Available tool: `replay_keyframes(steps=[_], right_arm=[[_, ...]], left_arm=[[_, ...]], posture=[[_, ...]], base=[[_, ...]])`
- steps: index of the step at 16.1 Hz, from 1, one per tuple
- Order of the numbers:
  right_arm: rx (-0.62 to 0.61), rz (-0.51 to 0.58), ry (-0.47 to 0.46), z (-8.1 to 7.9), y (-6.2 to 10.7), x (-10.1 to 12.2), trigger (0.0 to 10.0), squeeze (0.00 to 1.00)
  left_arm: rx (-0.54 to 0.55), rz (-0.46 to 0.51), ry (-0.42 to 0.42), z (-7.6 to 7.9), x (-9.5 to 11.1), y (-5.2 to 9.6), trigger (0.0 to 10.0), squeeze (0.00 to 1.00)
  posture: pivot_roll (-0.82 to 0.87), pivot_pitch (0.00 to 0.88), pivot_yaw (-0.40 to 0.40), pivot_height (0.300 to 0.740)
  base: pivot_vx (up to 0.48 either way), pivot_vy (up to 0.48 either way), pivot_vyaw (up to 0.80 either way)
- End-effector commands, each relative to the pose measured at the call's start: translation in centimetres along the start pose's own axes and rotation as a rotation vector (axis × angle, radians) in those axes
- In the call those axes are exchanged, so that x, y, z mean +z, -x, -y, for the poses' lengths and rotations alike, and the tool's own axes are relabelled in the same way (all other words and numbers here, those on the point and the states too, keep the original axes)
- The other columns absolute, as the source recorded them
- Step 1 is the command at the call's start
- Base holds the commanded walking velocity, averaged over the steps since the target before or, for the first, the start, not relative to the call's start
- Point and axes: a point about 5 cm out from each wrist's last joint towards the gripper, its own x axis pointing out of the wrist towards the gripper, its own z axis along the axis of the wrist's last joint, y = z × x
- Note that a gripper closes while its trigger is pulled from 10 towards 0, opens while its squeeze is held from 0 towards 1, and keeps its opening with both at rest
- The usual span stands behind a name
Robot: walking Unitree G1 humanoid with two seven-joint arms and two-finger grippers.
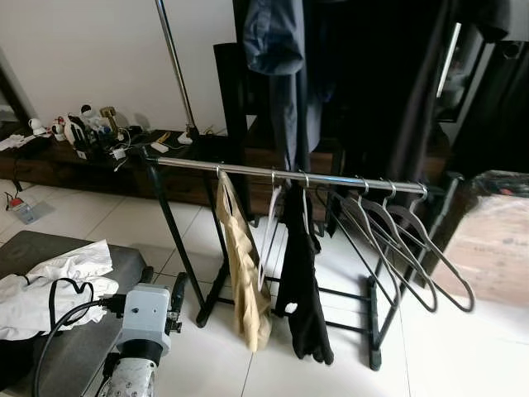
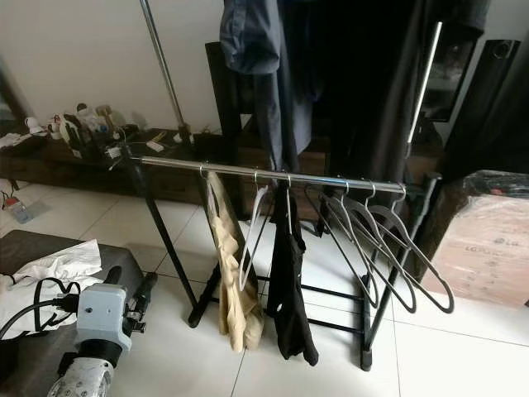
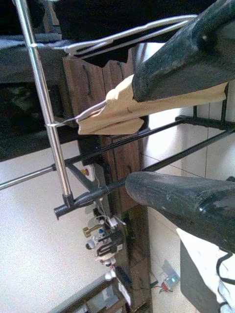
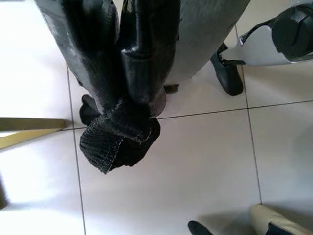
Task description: Hang hanger
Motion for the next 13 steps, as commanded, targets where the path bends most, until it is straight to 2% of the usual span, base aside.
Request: replay_keyframes(steps=[1, 6, 9, 12, 13], right_arm=[[0.004, 0.005, -0.006, -0.1, -0.1, 0.4, 0.0, 0.00], [-0.011, -0.001, -0.002, 1.4, 0.1, 0.5, 0.0, 0.00], [-0.012, -0.009, -0.004, 1.5, 0.2, 0.1, 0.0, 0.00], [0.015, -0.036, 0.003, -0.6, 0.1, -1.5, 0.0, 0.00], [0.026, -0.044, 0.007, -1.4, 0.1, -2.0, 0.0, 0.00]], left_arm=[[-0.018, 0.001, 0.000, 0.2, 0.2, -0.3, 10.0, 0.00], [-0.041, 0.008, 0.005, 0.6, 0.5, -0.7, 10.0, 0.00], [-0.061, 0.005, 0.010, 0.9, 0.5, -0.8, 10.0, 0.00], [-0.119, -0.034, 0.066, 1.5, 0.5, -1.2, 10.0, 0.00], [-0.170, -0.058, 0.087, 2.0, 0.4, -1.9, 10.0, 0.00]], posture=[[0.03, 0.000, 0.030, 0.740], [0.02, 0.000, 0.031, 0.740], [0.02, 0.000, 0.031, 0.740], [0.02, 0.000, 0.028, 0.740], [0.03, 0.000, 0.024, 0.740]], base=[[0.334, 0.000, 0.00], [0.336, 0.000, 0.00], [0.333, 0.000, 0.00], [0.000, 0.000, 0.00], [0.000, 0.000, 0.00]])
